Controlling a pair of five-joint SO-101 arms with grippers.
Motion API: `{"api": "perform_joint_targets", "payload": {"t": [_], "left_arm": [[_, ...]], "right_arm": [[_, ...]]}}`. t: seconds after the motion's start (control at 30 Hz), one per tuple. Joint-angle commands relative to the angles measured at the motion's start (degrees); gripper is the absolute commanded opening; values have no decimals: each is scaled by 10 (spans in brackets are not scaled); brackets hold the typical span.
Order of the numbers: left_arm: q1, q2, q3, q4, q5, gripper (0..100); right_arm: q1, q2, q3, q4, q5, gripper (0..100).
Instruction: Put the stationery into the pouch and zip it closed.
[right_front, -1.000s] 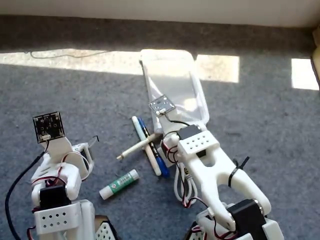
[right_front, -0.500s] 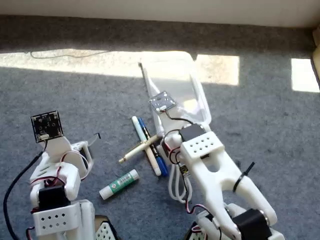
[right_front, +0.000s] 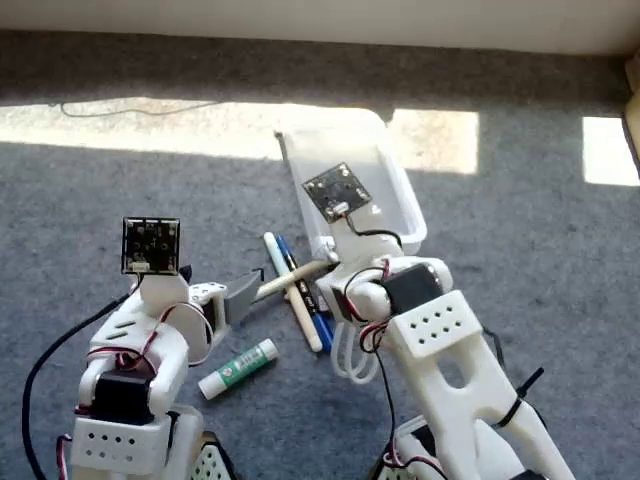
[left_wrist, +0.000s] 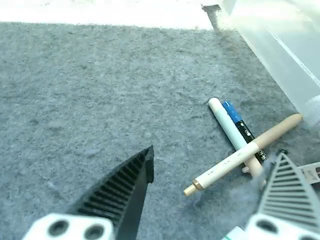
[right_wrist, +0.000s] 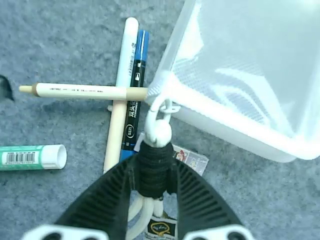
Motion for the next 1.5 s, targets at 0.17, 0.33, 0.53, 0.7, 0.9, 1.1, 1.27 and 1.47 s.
{"api": "perform_joint_targets", "payload": {"t": [0.17, 0.33, 0.53, 0.7, 0.9, 1.1, 1.27, 1.47], "left_arm": [[93, -6, -67, -25, 3, 341], [111, -1, -52, -90, 4, 337], [113, -1, 0, -156, 4, 337], [150, -1, 40, -184, 2, 337], [150, -1, 51, -194, 1, 337], [126, -1, 60, -194, 1, 337], [124, -1, 73, -194, -18, 337], [123, -1, 95, -232, -25, 336]], "right_arm": [[-7, -77, -33, 4, -5, 5], [-8, -96, -34, 28, -6, 5], [-9, -102, -33, 28, -8, 5], [-44, -103, -32, 29, -8, 5], [-53, -103, -42, 52, -9, 5], [-53, -103, -71, 85, -9, 5], [-54, -103, -73, 85, -9, 5], [-73, -103, -70, 95, -9, 5]]}}
